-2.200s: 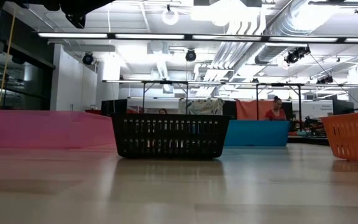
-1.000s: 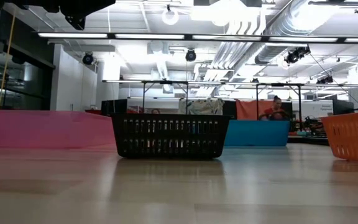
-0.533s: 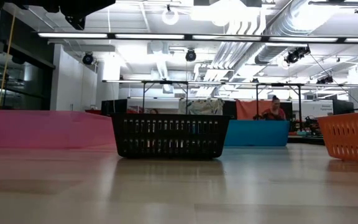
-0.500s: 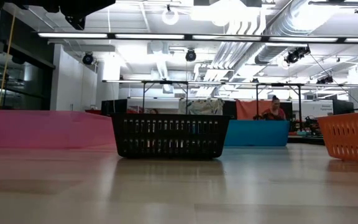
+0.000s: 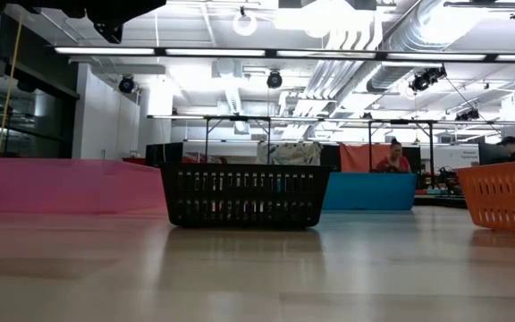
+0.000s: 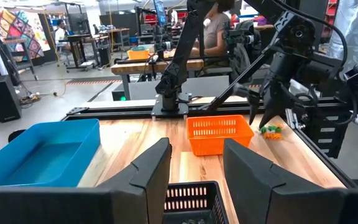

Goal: Sort Halloween decoration
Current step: Put the white bone toy into the blue bin

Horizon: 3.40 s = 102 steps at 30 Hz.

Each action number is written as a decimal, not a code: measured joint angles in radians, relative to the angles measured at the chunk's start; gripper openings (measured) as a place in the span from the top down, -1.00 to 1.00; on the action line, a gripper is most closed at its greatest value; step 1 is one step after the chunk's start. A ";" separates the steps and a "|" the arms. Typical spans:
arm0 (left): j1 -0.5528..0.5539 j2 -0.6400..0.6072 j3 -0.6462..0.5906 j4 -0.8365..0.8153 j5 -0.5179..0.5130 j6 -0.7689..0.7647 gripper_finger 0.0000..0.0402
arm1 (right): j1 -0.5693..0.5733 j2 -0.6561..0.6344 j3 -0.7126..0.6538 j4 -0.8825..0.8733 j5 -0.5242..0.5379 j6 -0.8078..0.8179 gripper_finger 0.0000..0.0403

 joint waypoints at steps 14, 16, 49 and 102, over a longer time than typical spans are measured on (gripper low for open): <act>0.000 0.000 0.000 -0.004 0.000 0.000 0.34 | 0.001 0.008 -0.007 0.052 0.008 0.032 0.38; 0.000 0.000 0.000 -0.004 0.000 0.000 0.34 | 0.003 0.008 -0.007 0.054 0.011 0.034 0.38; 0.000 0.000 0.000 0.000 0.000 0.000 0.34 | 0.024 0.044 -0.006 0.010 -0.071 0.079 0.38; 0.000 0.000 0.000 0.000 0.000 0.000 0.34 | 0.018 -0.009 -0.145 0.205 -0.079 0.112 0.81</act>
